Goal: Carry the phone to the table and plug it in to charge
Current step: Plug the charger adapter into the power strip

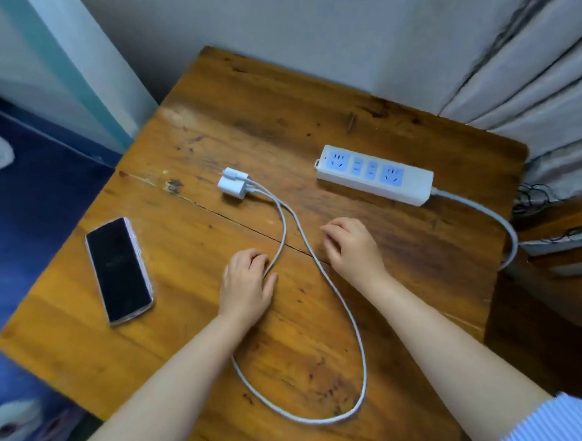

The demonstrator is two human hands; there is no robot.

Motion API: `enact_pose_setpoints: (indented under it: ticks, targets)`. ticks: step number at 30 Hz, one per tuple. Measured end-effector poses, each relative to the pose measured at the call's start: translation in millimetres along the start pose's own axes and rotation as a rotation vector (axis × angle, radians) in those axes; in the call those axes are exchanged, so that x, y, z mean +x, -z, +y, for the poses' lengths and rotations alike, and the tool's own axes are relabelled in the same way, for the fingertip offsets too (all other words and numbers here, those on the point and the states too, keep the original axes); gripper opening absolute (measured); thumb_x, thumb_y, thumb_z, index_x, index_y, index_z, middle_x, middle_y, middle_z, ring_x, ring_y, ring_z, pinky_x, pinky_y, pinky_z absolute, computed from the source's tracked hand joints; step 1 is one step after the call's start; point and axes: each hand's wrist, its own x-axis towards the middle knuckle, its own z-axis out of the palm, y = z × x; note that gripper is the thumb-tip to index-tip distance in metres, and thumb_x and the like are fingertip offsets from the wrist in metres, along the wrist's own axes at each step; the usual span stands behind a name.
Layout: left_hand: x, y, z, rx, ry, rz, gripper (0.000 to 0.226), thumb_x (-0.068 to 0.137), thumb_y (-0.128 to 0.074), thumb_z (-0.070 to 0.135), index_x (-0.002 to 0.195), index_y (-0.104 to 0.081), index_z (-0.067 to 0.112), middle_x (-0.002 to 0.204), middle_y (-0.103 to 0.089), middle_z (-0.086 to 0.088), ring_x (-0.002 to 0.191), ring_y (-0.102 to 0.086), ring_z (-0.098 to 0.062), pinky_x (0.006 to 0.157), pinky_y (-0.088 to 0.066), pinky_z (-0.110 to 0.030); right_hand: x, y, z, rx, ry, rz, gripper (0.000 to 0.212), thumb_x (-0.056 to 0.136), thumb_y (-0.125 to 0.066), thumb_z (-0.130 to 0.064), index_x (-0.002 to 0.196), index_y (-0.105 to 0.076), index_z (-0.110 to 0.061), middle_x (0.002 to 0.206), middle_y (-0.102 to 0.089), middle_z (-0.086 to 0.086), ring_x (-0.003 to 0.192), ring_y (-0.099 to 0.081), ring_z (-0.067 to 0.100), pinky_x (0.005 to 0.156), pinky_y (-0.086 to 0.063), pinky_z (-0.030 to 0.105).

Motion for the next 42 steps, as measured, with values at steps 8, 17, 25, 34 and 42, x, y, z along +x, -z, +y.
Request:
enact_pose_setpoints:
  ticks: [8, 17, 25, 34, 42]
  targets:
    - [-8.3, -1.6, -31.4, -0.116, -0.102, 0.11, 0.008, 0.068, -0.072, -0.01, 0.073, -0.067, -0.008, 0.08, -0.066, -0.027, 0.078, -0.062, -0.044, 0.068, -0.053, -0.048, 3.0, -29.3, -22.1, -0.176, -0.104, -0.111, 0.028, 0.083, -0.045, 0.004, 0.108, -0.057, 0.002, 0.1, -0.057, 0.023, 0.094, -0.052, 0.036, 0.077, -0.045, 0.039]
    - [-25.1, 16.7, -66.9, -0.078, -0.073, 0.009, 0.008, 0.081, -0.062, -0.002, 0.086, -0.068, -0.005, 0.094, -0.064, -0.023, 0.093, -0.056, -0.039, 0.078, -0.047, -0.044, -50.0, -1.5, -17.0, -0.364, -0.329, -0.418, 0.03, 0.081, -0.053, -0.005, 0.109, -0.046, -0.013, 0.1, -0.059, 0.01, 0.083, -0.058, 0.028, 0.061, -0.048, 0.034]
    - [-33.8, 29.3, -79.8, 0.021, -0.039, -0.147, 0.02, 0.09, -0.055, 0.021, 0.101, -0.067, 0.011, 0.11, -0.059, -0.006, 0.108, -0.049, -0.022, 0.09, -0.044, -0.035, -31.3, 0.5, -50.2, -0.368, -0.193, -0.383, 0.017, 0.087, -0.047, -0.014, 0.094, -0.06, -0.006, 0.094, -0.063, 0.012, 0.085, -0.058, 0.027, 0.064, -0.05, 0.035]
    - [-21.3, 17.4, -93.9, 0.102, 0.159, -0.153, 0.058, 0.098, -0.035, 0.026, 0.145, -0.007, 0.004, 0.157, -0.002, -0.013, 0.145, 0.0, -0.025, 0.119, -0.009, -0.039, 70.3, -58.6, -87.4, -0.012, -0.176, -0.15, 0.038, 0.087, -0.057, -0.028, 0.118, -0.051, -0.008, 0.12, -0.056, 0.015, 0.109, -0.052, 0.028, 0.082, -0.044, 0.034]
    - [-22.6, 6.6, -112.0, 0.192, 0.122, -0.247, 0.063, 0.098, -0.023, 0.035, 0.143, 0.013, 0.01, 0.155, 0.019, -0.011, 0.142, 0.018, -0.021, 0.117, 0.007, -0.037, 103.5, -98.0, -89.3, 0.014, -0.065, -0.189, 0.048, 0.084, -0.06, -0.031, 0.129, -0.044, -0.026, 0.128, -0.044, 0.015, 0.12, -0.035, 0.031, 0.098, -0.035, 0.036]
